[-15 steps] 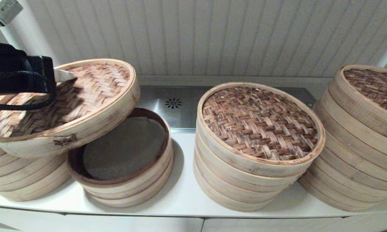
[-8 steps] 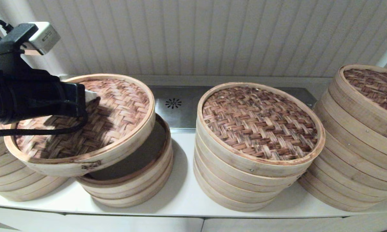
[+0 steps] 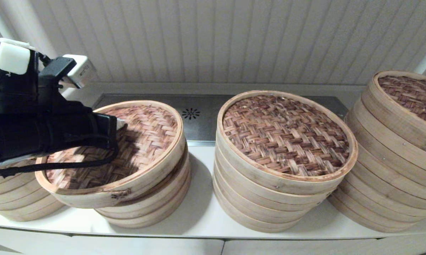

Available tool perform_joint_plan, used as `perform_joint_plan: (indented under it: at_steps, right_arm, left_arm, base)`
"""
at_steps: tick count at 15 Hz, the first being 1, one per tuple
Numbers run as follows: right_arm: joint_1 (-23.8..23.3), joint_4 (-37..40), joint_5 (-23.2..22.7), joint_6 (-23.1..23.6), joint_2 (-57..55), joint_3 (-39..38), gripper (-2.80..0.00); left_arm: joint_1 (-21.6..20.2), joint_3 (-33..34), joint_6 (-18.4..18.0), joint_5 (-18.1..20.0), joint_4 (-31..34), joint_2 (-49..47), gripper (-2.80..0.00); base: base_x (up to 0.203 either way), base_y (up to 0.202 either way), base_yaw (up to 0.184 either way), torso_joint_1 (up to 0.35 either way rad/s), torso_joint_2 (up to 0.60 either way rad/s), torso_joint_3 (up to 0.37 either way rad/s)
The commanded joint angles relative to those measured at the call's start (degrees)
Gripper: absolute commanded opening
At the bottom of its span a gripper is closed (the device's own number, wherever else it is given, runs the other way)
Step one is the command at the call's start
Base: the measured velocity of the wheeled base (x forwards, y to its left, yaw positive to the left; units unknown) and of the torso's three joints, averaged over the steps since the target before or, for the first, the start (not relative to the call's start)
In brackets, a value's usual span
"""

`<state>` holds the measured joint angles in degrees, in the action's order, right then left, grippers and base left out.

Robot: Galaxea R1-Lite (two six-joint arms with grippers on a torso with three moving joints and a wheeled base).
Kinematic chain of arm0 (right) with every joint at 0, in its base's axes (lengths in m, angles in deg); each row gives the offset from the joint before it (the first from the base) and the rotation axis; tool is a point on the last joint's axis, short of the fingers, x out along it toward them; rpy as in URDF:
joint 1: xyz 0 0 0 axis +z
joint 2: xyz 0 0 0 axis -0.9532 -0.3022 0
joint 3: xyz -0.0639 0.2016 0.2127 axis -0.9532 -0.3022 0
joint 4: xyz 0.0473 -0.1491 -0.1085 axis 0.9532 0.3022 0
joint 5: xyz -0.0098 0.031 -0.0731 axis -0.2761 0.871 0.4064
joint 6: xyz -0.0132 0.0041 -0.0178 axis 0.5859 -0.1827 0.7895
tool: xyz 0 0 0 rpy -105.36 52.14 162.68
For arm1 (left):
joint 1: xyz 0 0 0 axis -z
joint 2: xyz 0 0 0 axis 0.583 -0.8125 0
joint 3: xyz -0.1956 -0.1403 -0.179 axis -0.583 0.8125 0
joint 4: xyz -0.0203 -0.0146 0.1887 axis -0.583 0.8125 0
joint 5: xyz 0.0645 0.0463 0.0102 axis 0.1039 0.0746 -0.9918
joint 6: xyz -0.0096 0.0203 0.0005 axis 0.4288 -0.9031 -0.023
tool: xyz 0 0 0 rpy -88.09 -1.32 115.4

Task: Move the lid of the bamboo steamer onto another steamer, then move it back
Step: Put the steamer

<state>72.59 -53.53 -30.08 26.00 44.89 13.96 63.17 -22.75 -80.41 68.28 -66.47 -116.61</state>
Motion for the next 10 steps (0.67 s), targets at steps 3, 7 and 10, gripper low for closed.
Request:
perform_joint_plan:
  at_steps: [3,7,10]
  right_arm:
    - [0.0,-0.1,0.0,-0.1,-0.1,0.0,-2.80]
    - [0.0,-0.1,0.0,-0.1,-0.1,0.0,-2.80]
    - [-0.1,-0.1,0.0,-0.1,-0.1,0.0,-2.80]
  left_arm:
    - [0.4,2.2,-0.1,-0.2,-3.8,-2.6,-2.80]
    - [0.4,5.1,0.1,-0.2,-9.0,-5.1,-2.80]
    - [0.4,6.5,0.0,-0.3,-11.3,-6.1,-2.80]
  base:
    - [0.000,0.000,0.000,0.000,0.00,0.000]
    - [0.000,0.000,0.000,0.000,0.00,0.000]
    - [0.000,0.000,0.000,0.000,0.00,0.000]
